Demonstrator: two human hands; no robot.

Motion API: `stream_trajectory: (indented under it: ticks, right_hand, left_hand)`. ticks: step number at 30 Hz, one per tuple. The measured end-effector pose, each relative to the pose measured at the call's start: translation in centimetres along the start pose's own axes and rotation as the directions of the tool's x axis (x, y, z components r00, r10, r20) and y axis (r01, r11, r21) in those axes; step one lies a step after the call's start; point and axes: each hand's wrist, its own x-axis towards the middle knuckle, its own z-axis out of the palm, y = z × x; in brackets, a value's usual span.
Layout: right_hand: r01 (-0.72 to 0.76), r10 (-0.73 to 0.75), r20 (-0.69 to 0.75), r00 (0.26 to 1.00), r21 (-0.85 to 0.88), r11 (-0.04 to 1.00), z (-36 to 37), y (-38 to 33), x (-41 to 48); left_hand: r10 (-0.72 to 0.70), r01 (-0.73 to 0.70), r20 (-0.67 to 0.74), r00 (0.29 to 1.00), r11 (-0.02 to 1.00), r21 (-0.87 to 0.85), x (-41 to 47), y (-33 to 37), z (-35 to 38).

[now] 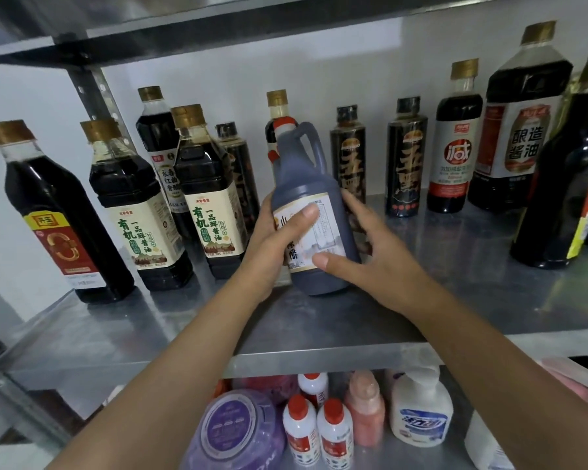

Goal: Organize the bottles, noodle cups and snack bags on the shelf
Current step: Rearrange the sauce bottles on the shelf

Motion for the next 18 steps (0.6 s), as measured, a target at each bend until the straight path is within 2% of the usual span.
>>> stream_trajectory:
  ticks: [5,12,18]
  right_hand:
    - [-0.014,0.011,0.06,0.998,0.06,0.998,0.19,0.14,0.03]
    - [-0.07,0.055,0.073,0.996,0.216,0.974,0.16,0.09,0.19]
    - [-0.07,0.053,0.076,0.996,0.244,0.967,0.31,-0.05,0.17]
  left_hand:
    - [0.033,-0.033,-0.015,0.999,0.999,-0.015,0.04,0.18,-0.29]
    - [0.058,-0.059,-0.033,0.998,0.998,-0.03,0.08,0.28,0.35]
    - [0.037,-0.038,-0.024,0.999,0.999,-0.033,0.12,0.28,0.16]
